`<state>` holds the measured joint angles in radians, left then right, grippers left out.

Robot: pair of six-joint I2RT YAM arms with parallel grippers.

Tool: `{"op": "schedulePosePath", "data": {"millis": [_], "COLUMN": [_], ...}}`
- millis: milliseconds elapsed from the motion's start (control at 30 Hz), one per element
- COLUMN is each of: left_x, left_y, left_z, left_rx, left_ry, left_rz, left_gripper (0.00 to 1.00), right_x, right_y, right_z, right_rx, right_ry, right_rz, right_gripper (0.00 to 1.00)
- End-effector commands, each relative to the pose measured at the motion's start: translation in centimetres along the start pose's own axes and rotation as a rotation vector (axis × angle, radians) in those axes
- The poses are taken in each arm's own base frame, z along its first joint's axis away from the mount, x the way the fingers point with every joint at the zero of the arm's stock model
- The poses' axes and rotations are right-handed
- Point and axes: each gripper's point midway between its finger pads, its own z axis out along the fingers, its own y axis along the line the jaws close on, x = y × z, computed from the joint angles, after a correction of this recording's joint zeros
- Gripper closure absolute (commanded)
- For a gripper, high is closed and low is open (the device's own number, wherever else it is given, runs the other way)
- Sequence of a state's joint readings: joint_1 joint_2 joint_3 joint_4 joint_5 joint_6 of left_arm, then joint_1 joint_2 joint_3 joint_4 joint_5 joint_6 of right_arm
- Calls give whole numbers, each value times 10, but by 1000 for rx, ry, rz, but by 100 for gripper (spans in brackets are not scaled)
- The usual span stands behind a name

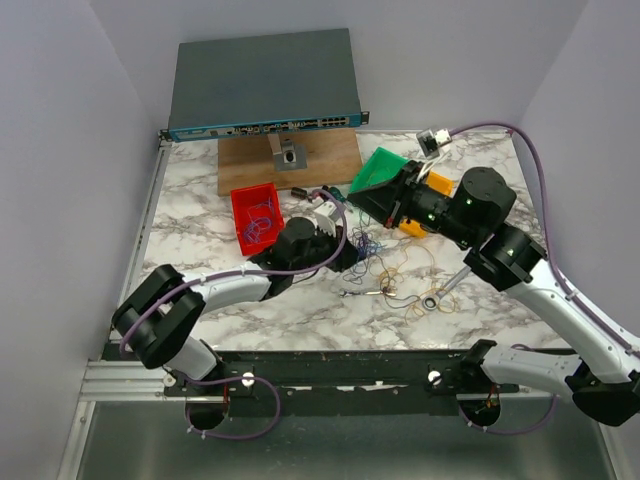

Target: Untangle the cables

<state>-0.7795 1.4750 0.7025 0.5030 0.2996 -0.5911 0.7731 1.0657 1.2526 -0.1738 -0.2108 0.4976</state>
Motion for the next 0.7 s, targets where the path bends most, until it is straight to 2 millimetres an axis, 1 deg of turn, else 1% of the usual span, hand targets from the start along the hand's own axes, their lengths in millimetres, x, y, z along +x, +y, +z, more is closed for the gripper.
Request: {"op": "schedulePosePath", "data": {"millis": [0, 67, 133, 233, 267, 400, 467, 567, 633, 667], "left_x": [-5, 1, 9, 24, 30, 49, 54, 54, 52, 52], "left_y": [-7, 4, 24, 50, 57, 86, 94, 103, 110, 117], "left_z": [7, 5, 2, -8, -13, -38, -52, -72, -85, -93], "left_rx": [48, 8, -88, -190, -216, -340, -386, -440, -483, -520], "left_ry": [-48, -52, -35, -20, -20, 6, 2, -26, -44, -57], "left_rz": [-42, -64, -109, -165, -179, -244, -256, -260, -268, -281], "left_gripper": [100, 100, 100, 100, 100, 100, 100, 100, 100, 100], "right_x": [-33, -45, -62, -96, -108, -144, -155, -169, -175, -176], "right_y": [18, 19, 20, 13, 9, -2, -6, -12, -22, -29], "right_z": [-15, -23, -35, -63, -74, -121, -140, -163, -178, -185], "right_rx": [-20, 0, 32, 153, 204, 359, 416, 500, 582, 630], "right_ry": [-82, -115, -160, -257, -299, -431, -479, -533, -567, -580], "right_rz": [-16, -42, -77, -128, -137, -177, -187, -194, -190, -187], "right_gripper": [99, 99, 99, 99, 99, 99, 99, 99, 99, 99]}}
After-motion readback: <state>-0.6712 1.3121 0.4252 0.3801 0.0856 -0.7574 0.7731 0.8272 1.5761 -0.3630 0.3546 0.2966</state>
